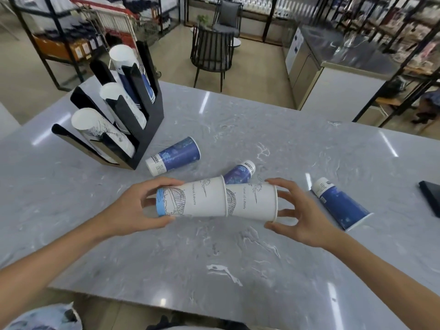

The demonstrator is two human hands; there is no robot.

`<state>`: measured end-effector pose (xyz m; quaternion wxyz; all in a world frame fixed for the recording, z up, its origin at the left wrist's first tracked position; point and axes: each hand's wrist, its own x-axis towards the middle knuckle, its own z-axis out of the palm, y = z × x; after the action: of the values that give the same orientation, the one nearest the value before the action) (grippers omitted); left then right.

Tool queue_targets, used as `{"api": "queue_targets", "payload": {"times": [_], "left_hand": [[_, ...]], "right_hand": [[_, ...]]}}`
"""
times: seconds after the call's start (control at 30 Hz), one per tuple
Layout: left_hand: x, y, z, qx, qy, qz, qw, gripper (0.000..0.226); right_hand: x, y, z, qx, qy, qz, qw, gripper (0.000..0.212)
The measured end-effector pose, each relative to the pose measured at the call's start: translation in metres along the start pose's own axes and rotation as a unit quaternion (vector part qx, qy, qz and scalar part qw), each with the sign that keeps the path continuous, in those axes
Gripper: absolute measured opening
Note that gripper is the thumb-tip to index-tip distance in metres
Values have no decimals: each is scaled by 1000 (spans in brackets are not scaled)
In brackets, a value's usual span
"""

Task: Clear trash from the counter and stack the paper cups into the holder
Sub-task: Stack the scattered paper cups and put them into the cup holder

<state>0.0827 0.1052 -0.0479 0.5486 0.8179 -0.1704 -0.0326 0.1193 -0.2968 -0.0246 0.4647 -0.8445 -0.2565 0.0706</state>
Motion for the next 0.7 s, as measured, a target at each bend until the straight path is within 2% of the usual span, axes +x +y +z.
{"api": "queue_targets", "payload": {"times": [0.43, 0.7], "left_hand": [[19, 17, 12, -28, -14, 35, 999, 71], [15, 9, 2, -20, -7, 13, 1000, 69]], "right_hand": [[38, -24, 16, 19, -57, -75, 995, 91], [61, -33, 34, 5, -65, -117, 991, 91]]}}
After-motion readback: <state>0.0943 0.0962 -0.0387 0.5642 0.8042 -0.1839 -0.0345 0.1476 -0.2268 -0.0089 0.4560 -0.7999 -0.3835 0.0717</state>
